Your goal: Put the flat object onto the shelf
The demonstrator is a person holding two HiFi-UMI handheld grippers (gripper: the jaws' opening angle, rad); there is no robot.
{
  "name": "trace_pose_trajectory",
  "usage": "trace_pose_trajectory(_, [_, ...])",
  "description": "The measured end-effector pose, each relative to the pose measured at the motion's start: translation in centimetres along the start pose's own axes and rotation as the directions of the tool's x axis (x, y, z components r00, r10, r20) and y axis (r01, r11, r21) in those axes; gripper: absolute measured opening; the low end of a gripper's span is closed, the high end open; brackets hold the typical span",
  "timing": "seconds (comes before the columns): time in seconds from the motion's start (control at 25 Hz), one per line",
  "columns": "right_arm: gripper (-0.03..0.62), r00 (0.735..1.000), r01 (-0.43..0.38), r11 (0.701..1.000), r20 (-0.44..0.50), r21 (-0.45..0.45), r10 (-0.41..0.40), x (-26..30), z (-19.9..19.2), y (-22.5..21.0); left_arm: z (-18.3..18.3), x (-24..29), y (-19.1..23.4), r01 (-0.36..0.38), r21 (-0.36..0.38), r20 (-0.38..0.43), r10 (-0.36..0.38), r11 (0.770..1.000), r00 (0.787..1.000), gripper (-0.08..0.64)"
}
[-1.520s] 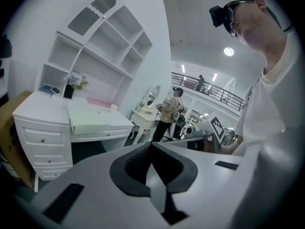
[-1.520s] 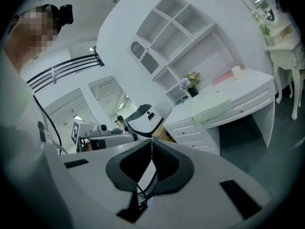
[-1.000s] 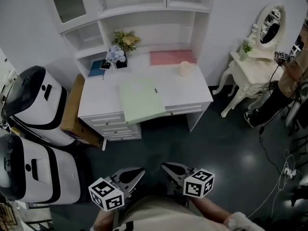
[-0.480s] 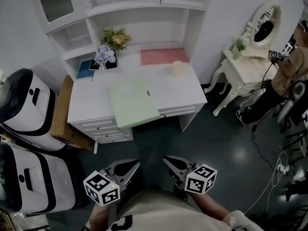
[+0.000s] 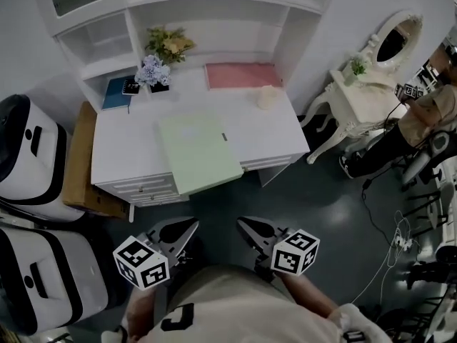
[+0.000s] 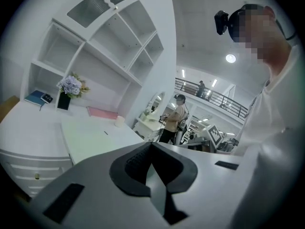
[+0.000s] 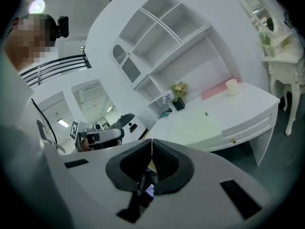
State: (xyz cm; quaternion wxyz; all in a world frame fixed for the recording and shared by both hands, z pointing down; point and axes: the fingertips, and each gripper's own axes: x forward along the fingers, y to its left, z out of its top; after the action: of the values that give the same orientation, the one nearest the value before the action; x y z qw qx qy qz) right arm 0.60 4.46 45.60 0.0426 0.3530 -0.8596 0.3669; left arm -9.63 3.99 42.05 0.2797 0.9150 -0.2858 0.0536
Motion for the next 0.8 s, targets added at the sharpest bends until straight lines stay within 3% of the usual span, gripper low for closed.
trace_pose_trajectory(0.16, [0.025,0.999,-0.005,1.000,-0.033,0.022,0.006,2.9,0.9,0.1,1.5,-0.7,2.9,0.007,-0.018,0.028,-0.006,1.000,1.000,0.014])
trace_pose_trajectory(0.32, [0.025,0.998,-0.007,0.995,-0.057,0.099,0.013,6.0,1.2,-0.3,2.5,-1.7,5.6,0.013,-0.033,0.045,-0.011,0.999,0.999,0.014])
trace_pose_trajectory(0.56, [0.025,0.997,0.024,0.964,-0.083,0.265,-0.002,9.6,0.8,-1.8,3.5,-3.3,9.0,0.011,-0.040,0.075,-0.008,0.999,0.997,0.014])
trace_pose_trajectory(0.8, [0.025,0.992,0.060,0.934,-0.129,0.353,-0.015,11.5,-0.6,-2.0,3.6,-5.0,12.0,0.002,-0.061,0.100,0.004,0.998,0.995,0.014])
